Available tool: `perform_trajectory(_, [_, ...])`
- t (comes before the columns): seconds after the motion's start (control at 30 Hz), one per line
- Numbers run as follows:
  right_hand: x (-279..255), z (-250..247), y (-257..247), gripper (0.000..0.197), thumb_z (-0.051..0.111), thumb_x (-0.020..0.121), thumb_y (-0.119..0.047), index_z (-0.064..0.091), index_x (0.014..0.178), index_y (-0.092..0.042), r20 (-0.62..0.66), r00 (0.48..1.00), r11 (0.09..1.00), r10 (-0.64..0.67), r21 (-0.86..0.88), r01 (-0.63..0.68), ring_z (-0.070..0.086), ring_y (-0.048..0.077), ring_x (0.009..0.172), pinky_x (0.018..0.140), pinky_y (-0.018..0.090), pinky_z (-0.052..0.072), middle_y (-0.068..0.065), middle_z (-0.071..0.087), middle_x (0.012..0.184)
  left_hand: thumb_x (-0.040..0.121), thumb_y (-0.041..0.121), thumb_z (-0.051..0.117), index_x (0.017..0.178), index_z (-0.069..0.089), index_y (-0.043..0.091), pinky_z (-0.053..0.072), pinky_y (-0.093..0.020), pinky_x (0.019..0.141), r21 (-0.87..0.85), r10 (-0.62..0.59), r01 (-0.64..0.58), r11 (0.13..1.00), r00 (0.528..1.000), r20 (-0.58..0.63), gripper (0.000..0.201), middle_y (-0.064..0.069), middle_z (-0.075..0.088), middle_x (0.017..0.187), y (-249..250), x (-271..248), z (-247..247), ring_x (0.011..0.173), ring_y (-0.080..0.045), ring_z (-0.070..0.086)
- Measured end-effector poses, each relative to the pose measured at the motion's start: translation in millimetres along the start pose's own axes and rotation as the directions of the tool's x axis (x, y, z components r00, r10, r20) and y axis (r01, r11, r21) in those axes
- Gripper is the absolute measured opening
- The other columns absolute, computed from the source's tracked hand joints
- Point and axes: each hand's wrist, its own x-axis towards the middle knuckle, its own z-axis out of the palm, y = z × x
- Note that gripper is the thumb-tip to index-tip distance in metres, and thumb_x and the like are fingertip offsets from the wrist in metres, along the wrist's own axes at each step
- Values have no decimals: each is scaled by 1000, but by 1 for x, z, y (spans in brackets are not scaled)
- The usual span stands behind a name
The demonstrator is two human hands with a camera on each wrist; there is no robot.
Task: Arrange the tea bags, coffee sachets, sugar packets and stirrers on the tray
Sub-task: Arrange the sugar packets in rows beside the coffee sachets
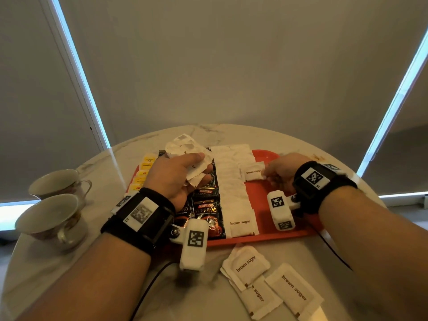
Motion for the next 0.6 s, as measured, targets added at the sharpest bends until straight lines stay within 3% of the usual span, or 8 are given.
perform_trajectory(0.27, [4,2,-2,9,73,88,-2,72,97,2,1,1000,998,-21,-65,21,67,25,76,94,42,56,15,73,79,93,3,72,106,66,7,63,-31,57,-8,-20,20,1000,1000,6,15,-11,79,77,1,1,-1,71,-22,77])
perform_trajectory(0.4, [7,0,1,16,69,90,2,67,106,2,2,1000,998,-28,64,28,74,30,90,86,41,62,22,74,98,93,4,72,110,66,6,63,-33,56,-8,-38,38,999,999,3,18,-17,79,88,1,2,-1,74,-25,77])
perform_trajectory(0.53, [3,2,2,11,64,95,-2,62,105,2,47,998,986,-47,160,39,72,34,102,105,45,50,18,71,84,94,1,68,119,63,1,61,-33,52,-24,-69,70,997,997,37,25,-24,75,101,0,0,0,73,-28,78])
perform_trajectory(0.6, [-3,3,1,10,65,96,-4,60,101,2,65,997,974,-51,226,35,71,30,92,98,41,54,17,69,85,95,0,64,123,61,1,61,-34,52,-29,-93,95,995,993,73,28,-27,73,110,0,-1,1,76,-31,78])
